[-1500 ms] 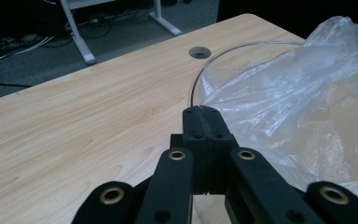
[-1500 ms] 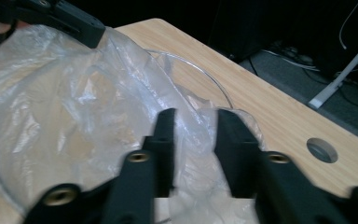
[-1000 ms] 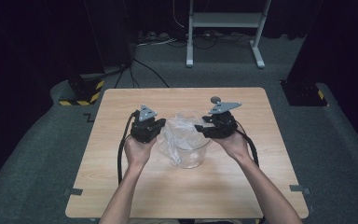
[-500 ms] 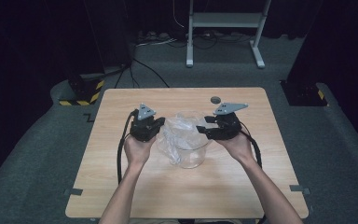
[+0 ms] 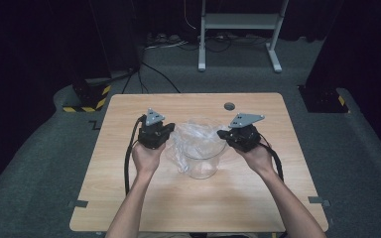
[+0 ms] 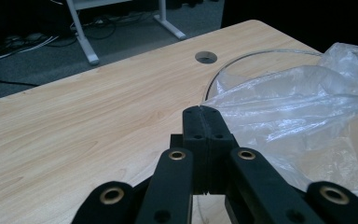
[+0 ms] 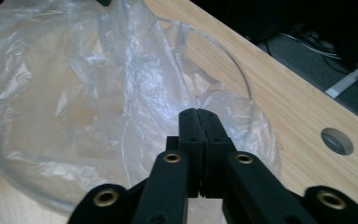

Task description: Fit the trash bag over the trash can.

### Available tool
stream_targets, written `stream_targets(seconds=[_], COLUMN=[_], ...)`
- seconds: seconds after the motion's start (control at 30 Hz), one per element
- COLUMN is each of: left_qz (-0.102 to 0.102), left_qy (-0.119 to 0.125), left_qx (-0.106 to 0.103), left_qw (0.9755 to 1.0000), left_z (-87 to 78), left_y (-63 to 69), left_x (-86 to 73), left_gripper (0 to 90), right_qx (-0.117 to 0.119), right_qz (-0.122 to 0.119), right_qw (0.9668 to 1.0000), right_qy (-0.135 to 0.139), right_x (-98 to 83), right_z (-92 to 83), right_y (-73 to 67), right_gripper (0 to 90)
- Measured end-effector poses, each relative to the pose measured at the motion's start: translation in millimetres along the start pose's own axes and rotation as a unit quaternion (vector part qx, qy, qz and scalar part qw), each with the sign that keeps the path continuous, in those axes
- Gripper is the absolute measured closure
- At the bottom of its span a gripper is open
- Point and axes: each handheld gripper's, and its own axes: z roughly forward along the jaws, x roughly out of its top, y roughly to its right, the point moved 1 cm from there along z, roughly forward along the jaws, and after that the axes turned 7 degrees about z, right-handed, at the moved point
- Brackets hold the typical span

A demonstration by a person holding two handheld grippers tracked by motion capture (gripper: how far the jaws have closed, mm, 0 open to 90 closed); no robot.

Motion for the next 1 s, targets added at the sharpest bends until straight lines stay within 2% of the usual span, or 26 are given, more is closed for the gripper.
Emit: stream_targets(seconds=[0.07,0.13,0.23,0.47,0.6,0.7,0.83,0.9,1.0], left_qz=[-0.001,0.0,0.0,0.0,0.0,0.002,0.003,0.005,0.006], left_qy=[0.0,0.001,0.001,0.0,-0.001,-0.001,0.001,0.002,0.003], left_qx=[-0.001,-0.001,-0.001,0.001,0.002,0.002,0.002,0.002,0.001], left_qw=[1.0,1.0,1.0,1.0,1.0,1.0,1.0,1.0,1.0], left_z=[0.7,1.4,1.6,2.0,2.3,2.2,1.8,1.2,0.8], left_y=[0.1,0.4,0.5,-0.2,-0.1,0.3,0.5,0.7,0.8], left_x=[0.1,0.0,0.0,-0.2,-0.2,0.0,-0.1,0.1,0.2], left_gripper=[89.8,89.8,89.8,89.8,89.8,89.8,89.8,89.8,89.7], right_qx=[-0.005,-0.002,-0.009,0.011,0.019,0.002,0.013,0.009,0.004], right_qz=[0.009,0.022,0.02,0.007,-0.007,-0.015,0.0,-0.001,0.003], right_qw=[0.9999,0.9994,0.9987,0.9975,0.9976,0.9988,0.9993,0.9994,0.9995], right_qy=[0.006,0.025,0.045,0.069,0.067,0.047,0.034,0.032,0.031], right_x=[0.4,0.1,-2.1,-15.3,-20.7,-23.3,-24.0,-22.8,-20.3], right_z=[-1.0,-6.4,-17.1,-39.2,-43.6,-38.7,-30.1,-28.2,-26.2], right_y=[2.4,3.2,-1.4,-13.4,-20.4,-19.6,-6.9,-3.0,0.5], right_gripper=[86.9,76.9,65.7,61.7,59.2,62.5,81.0,88.4,90.0])
